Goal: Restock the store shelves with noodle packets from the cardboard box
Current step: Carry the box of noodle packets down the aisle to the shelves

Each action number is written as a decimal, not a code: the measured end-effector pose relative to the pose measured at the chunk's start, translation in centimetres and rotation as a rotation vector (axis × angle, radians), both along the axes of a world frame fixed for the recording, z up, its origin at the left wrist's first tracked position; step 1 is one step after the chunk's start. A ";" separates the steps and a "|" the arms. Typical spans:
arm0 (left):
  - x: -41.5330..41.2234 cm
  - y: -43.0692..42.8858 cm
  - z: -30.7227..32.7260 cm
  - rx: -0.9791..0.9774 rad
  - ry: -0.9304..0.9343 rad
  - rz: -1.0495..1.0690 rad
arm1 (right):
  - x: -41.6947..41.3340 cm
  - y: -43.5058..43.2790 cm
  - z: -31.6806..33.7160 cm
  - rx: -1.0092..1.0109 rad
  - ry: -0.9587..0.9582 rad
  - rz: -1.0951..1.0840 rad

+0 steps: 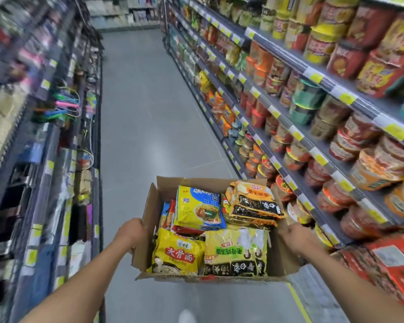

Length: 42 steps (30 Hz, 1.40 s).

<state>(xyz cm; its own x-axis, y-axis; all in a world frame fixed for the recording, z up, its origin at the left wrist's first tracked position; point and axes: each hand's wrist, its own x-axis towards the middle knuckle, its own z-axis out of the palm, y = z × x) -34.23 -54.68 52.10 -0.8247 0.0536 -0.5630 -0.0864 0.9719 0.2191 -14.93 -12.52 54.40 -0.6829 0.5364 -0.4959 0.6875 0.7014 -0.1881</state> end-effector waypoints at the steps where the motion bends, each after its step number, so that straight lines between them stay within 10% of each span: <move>1: -0.8 -0.4 0.1 0.002 0.003 0.006 | -1.1 -0.2 0.1 -0.012 0.011 -0.017; 42: -47.7 1.0 -4.3 0.058 0.060 0.338 | -63.6 5.5 -1.8 -0.023 -0.006 0.214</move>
<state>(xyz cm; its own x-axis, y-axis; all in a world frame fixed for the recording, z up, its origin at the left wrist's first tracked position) -81.95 -53.64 47.79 -0.8330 -0.1973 -0.5168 -0.3861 0.8764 0.2878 -78.53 -7.02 52.61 -0.7770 0.3675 -0.5111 0.5244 0.8271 -0.2024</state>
